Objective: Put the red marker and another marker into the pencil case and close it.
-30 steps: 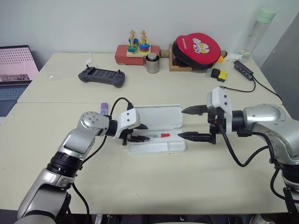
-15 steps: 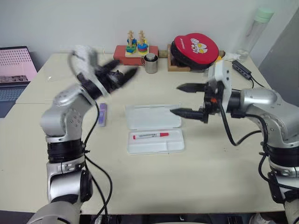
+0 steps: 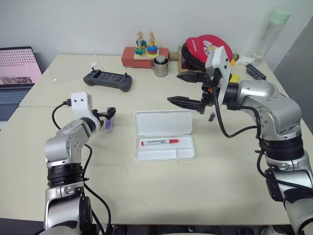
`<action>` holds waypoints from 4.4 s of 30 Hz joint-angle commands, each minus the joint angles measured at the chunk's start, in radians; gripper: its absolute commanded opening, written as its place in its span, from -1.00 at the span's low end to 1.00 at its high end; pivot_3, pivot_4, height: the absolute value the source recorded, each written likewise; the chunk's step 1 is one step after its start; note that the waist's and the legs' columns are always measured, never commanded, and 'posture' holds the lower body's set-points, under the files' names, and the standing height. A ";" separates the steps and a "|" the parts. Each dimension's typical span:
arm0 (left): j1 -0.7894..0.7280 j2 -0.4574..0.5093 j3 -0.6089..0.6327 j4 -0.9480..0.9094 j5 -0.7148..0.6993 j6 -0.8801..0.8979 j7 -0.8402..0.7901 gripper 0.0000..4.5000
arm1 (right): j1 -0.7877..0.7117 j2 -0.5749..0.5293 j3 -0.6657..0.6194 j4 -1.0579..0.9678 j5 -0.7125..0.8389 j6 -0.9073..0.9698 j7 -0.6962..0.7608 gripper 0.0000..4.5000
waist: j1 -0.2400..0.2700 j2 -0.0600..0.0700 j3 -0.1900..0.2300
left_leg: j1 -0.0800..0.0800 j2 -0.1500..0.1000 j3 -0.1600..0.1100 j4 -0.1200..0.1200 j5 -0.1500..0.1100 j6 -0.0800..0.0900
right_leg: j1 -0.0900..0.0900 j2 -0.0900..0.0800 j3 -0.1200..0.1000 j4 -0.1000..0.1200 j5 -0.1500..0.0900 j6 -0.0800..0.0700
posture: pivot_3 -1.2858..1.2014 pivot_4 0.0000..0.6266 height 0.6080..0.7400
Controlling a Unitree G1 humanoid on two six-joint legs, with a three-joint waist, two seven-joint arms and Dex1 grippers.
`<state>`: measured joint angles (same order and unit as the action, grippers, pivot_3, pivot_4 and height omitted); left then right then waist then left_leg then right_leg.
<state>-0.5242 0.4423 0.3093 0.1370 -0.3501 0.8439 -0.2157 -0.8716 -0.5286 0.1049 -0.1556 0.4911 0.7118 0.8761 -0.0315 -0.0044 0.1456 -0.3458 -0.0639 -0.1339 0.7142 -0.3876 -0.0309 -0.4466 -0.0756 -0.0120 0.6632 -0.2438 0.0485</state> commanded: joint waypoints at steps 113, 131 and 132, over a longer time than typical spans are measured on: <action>0.096 0.487 -0.403 -0.133 0.104 -0.495 -1.071 0.97 | 0.325 -0.250 -0.025 -0.294 0.058 0.073 0.013 1.00 | 0.004 0.002 0.001 | 0.000 0.002 0.001 -0.002 0.000 0.000 | 0.001 0.002 0.000 -0.002 0.000 0.000 | 0.03 -0.52 1.00; 0.075 0.452 -0.411 -0.133 0.098 -0.484 -1.067 0.97 | 0.332 -0.253 -0.034 -0.302 0.068 0.079 0.005 1.00 | 0.004 0.002 0.001 | 0.000 0.002 0.001 -0.002 0.000 0.000 | 0.001 0.002 0.000 -0.001 0.000 0.000 | 0.03 -0.52 1.00; 0.075 0.454 -0.413 -0.132 0.101 -0.487 -1.067 0.97 | 0.331 -0.253 -0.034 -0.301 0.068 0.079 0.006 1.00 | 0.004 0.002 0.001 | 0.000 0.002 0.001 -0.002 0.000 0.000 | 0.001 0.002 0.000 -0.001 0.000 0.000 | 0.03 -0.52 1.00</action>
<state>-0.4303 0.8934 -0.1300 0.0331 -0.2354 0.3563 -1.2787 -0.5321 -0.7773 0.1004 -0.4254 0.5504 0.7959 0.8808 -0.0279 -0.0021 0.1470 -0.3455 -0.0621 -0.1333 0.7125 -0.3877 -0.0307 -0.4460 -0.0731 -0.0121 0.6619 -0.2438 0.0486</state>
